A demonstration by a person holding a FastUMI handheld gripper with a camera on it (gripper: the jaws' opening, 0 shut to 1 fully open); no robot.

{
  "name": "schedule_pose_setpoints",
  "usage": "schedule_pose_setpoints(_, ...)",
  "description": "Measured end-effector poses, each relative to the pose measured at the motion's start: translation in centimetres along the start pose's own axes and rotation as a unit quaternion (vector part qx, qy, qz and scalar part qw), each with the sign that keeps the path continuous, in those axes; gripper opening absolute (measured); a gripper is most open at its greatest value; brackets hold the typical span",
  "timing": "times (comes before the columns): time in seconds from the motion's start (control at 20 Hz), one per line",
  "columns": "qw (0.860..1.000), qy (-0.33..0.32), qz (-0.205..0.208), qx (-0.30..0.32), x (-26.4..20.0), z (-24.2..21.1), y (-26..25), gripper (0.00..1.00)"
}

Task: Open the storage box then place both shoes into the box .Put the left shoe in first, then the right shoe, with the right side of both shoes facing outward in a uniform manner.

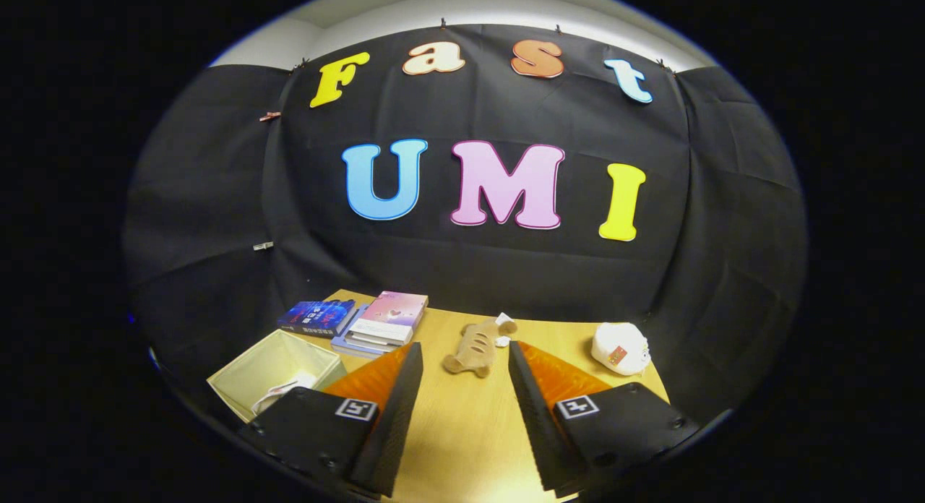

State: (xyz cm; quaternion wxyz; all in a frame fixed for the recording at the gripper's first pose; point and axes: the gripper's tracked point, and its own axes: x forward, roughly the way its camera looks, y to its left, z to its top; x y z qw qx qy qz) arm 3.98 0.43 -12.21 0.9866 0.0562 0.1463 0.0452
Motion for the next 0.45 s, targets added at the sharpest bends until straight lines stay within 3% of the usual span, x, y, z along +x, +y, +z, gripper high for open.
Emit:
schedule_pose_setpoints(0.2, 1.0, 0.003, 0.0, -0.004, -0.8, -0.7, -3.0, 0.99)
schedule_pose_setpoints(0.45, 1.0, -0.003, 0.011, -0.001, -1.6, -1.0, -5.0, 1.0)
